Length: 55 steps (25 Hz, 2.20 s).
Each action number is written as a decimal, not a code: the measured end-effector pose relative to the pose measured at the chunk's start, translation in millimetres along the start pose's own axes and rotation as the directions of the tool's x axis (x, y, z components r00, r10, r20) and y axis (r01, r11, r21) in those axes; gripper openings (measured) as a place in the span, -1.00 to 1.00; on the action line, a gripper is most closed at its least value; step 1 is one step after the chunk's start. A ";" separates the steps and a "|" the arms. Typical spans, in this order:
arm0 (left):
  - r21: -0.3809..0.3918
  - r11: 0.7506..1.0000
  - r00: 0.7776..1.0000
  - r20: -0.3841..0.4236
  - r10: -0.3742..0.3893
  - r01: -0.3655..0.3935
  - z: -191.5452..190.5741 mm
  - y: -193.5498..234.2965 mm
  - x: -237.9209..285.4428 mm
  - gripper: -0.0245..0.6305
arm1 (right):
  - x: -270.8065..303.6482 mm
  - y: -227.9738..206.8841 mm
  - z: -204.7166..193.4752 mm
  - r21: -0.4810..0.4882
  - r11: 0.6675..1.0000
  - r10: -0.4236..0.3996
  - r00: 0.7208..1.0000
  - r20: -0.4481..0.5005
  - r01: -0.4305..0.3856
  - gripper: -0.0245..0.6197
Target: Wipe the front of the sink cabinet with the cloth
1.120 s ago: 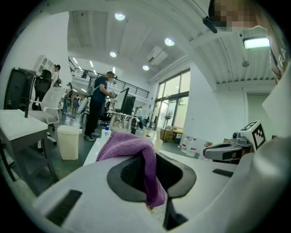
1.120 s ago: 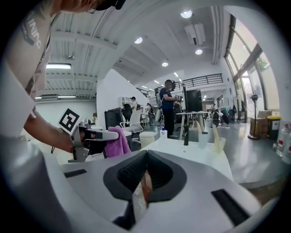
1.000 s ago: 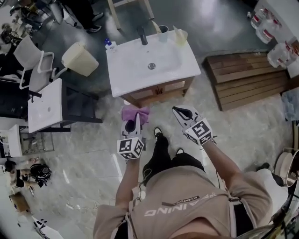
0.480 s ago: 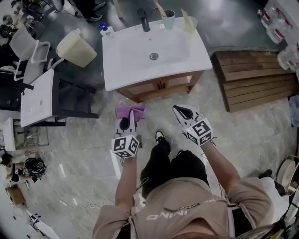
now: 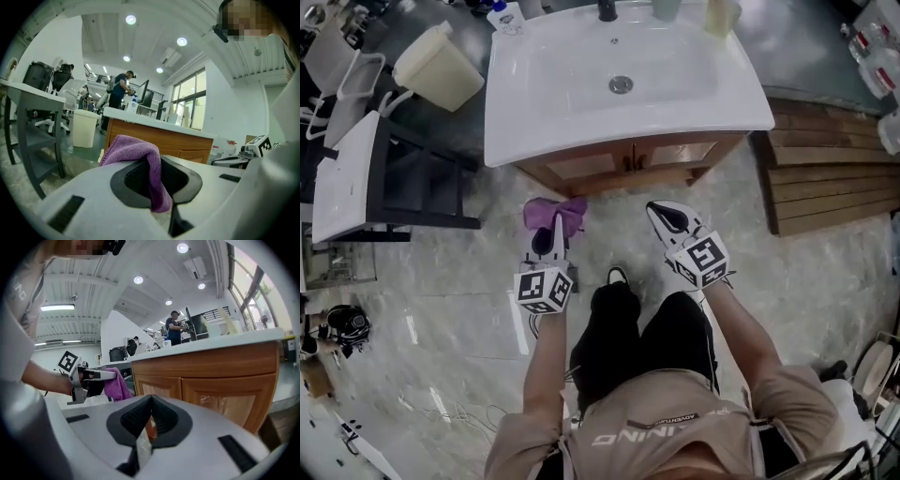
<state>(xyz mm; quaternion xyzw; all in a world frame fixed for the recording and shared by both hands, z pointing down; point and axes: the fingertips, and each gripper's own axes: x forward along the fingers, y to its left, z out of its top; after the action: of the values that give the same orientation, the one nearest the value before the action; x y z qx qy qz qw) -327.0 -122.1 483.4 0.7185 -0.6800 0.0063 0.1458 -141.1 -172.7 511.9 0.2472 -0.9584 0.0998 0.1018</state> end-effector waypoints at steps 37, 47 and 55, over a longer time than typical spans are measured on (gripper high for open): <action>0.102 0.983 0.973 0.190 0.134 -0.155 -45.1 82.5 61.7 -0.81 | 11.2 7.5 -104.3 -0.150 0.982 0.134 0.983 0.124 -0.115 -0.89; 0.108 0.965 0.950 0.233 0.209 -0.239 -0.8 126.7 77.3 -0.81 | -0.4 -7.1 -123.4 -0.132 0.987 0.110 0.986 0.124 -0.094 -0.89; 0.100 0.952 0.927 0.277 0.253 -0.290 3.5 124.8 89.8 -0.81 | -8.0 -23.5 -134.6 -0.092 0.995 0.061 0.989 0.136 -0.049 -0.89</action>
<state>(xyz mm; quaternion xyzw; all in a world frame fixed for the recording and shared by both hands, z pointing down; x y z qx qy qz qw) -443.1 -214.6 523.8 0.6201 -0.7842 -0.0208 0.0024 -103.0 -156.7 642.4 0.2223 -0.9731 0.0425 0.0433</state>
